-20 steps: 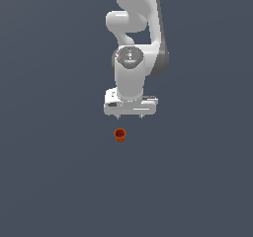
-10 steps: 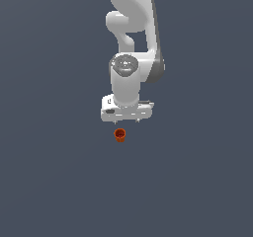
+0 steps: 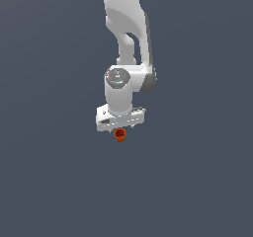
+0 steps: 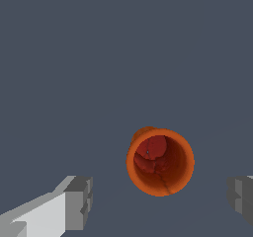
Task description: Pick up the object and move it to a goal position.
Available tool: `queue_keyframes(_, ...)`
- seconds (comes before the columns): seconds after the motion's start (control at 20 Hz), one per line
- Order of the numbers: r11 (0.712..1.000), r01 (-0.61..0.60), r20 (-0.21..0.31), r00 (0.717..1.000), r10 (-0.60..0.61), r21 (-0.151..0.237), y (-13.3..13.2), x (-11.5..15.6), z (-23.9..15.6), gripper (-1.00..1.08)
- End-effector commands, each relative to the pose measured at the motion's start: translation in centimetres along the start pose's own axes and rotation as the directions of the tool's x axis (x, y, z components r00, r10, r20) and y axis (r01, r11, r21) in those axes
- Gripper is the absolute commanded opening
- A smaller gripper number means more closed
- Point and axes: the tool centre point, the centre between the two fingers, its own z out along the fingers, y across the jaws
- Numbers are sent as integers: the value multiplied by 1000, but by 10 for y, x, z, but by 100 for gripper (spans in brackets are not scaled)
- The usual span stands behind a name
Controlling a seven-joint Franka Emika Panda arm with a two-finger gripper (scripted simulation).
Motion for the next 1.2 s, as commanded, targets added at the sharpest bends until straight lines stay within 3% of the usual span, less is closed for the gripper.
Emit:
queue_keyframes(0.0, 1000, 26, -6, 1000, -26, -3, 4, 2, 6, 100)
queue_keyframes(0.5, 999, 44, -10, 999, -44, -5, 8, 2, 14, 100)
queue_keyframes(1.15, 999, 48, -11, 999, -49, -5, 8, 3, 61, 100)
